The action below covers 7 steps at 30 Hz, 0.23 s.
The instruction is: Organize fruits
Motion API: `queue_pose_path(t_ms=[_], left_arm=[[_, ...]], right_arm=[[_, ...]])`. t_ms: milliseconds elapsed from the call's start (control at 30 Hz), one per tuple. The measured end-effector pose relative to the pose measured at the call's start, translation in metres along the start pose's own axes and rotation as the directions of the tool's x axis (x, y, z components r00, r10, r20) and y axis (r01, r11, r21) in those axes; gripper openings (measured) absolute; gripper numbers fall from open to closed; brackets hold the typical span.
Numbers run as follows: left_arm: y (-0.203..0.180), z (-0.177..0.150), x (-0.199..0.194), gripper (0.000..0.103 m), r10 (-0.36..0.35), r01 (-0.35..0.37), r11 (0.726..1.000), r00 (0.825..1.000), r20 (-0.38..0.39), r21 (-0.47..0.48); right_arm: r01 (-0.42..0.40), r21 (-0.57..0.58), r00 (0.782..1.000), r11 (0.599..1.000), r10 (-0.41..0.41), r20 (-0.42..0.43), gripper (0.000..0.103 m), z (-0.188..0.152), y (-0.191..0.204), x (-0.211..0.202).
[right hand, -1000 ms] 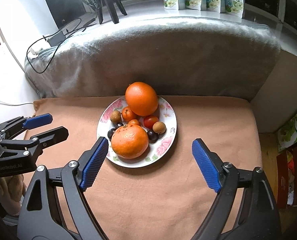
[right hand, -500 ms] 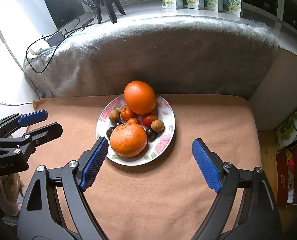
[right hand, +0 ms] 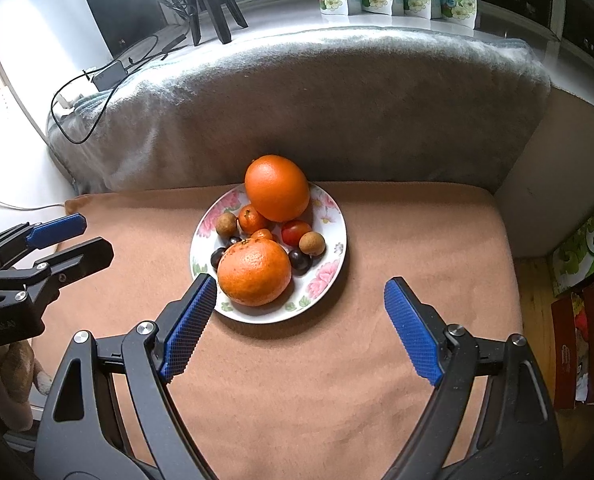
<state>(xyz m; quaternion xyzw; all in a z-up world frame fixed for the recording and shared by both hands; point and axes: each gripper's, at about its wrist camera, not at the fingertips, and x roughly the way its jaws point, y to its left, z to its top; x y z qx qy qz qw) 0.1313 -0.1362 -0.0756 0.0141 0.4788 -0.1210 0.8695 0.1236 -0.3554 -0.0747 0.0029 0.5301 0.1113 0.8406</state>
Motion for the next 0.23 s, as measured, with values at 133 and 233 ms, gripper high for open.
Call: queue_pose_path(t_ms=[133,233], left_arm=[[-0.0005,-0.0008,-0.0022,0.073,0.001,-0.001,1.0,1.0,0.01,-0.001],[-0.0002,-0.0025,-0.0044,0.073,0.007,-0.007,1.0,1.0,0.01,-0.003]], right_arm=[[-0.003,0.003,1.0,1.0,0.003,0.001,0.088,-0.0024,-0.0004,-0.0009],[0.002,0.003,1.0,1.0,-0.002,0.0,0.088,-0.0062,-0.0011,-0.0012]])
